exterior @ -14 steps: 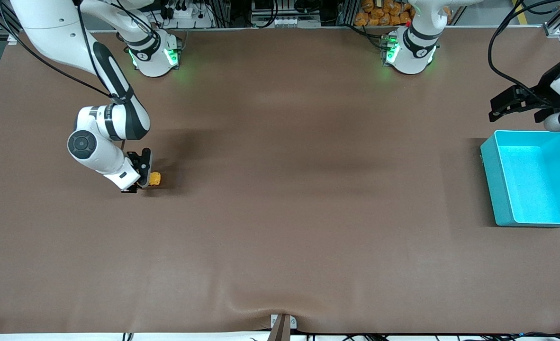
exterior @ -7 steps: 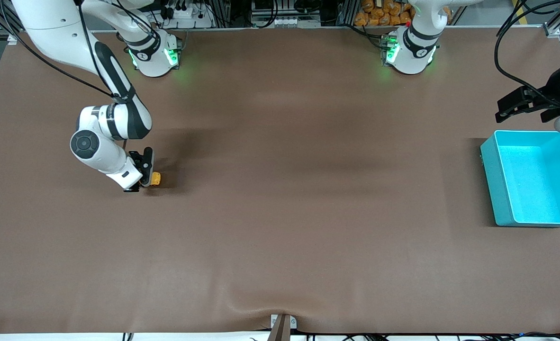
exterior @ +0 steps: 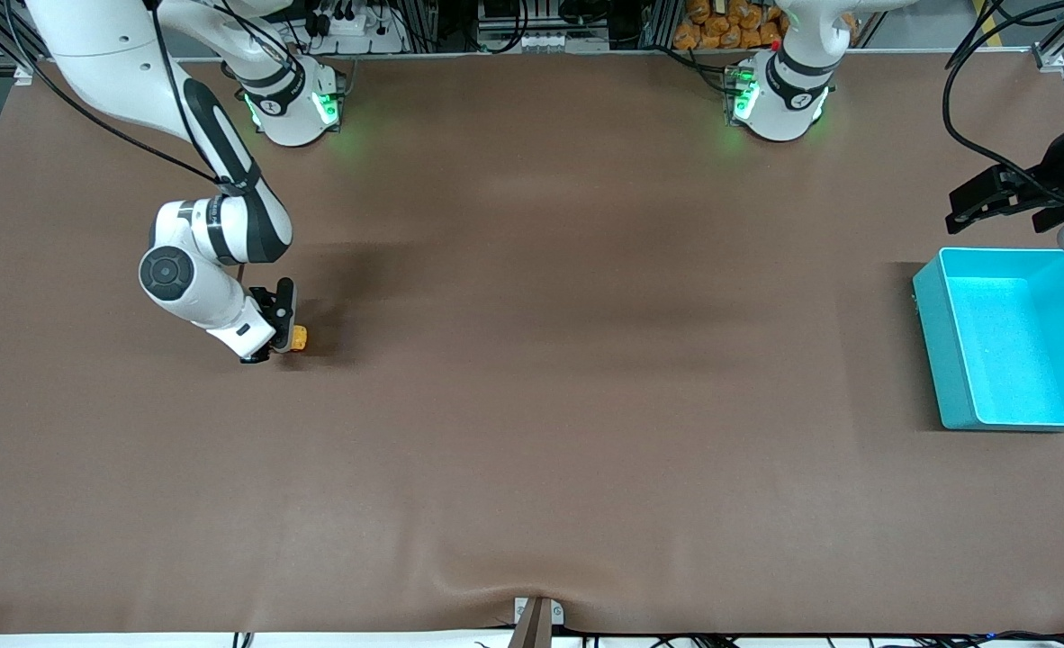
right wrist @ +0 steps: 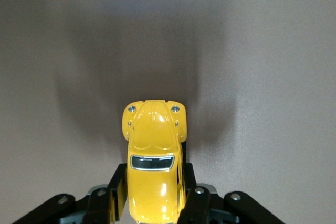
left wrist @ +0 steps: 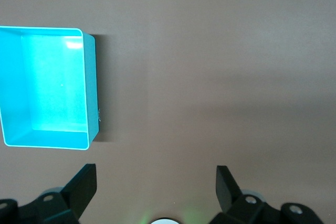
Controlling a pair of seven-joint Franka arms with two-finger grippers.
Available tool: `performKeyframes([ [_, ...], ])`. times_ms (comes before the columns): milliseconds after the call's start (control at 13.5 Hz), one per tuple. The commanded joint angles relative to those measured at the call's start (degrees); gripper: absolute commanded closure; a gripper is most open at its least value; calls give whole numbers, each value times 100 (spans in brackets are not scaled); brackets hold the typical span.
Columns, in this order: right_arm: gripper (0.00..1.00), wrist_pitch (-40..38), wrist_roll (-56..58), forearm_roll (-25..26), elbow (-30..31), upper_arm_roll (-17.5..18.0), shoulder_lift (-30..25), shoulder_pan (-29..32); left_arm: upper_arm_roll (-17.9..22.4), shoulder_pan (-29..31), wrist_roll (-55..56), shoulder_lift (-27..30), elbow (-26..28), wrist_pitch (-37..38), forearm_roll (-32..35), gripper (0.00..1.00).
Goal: Wind and store yellow beetle car
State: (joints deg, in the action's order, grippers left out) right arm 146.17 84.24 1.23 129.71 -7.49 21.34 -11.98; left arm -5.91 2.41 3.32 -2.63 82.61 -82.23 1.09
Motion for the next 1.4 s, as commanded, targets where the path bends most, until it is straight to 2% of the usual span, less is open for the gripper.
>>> performKeyframes([
  [0,80,43,23,79,80,2,-25,-50,-15,22,-86,113,80,-21,120,0],
  [74,84,43,23,79,80,2,-33,-76,-15,22,-78,113,80,-21,120,0],
  [369,90,8,23,79,54,2,-60,-199,-15,5,2,105,89,-21,129,0],
  [1329,90,52,101,53,45,10,-25,-15,-15,31,-86,122,159,-13,120,0],
])
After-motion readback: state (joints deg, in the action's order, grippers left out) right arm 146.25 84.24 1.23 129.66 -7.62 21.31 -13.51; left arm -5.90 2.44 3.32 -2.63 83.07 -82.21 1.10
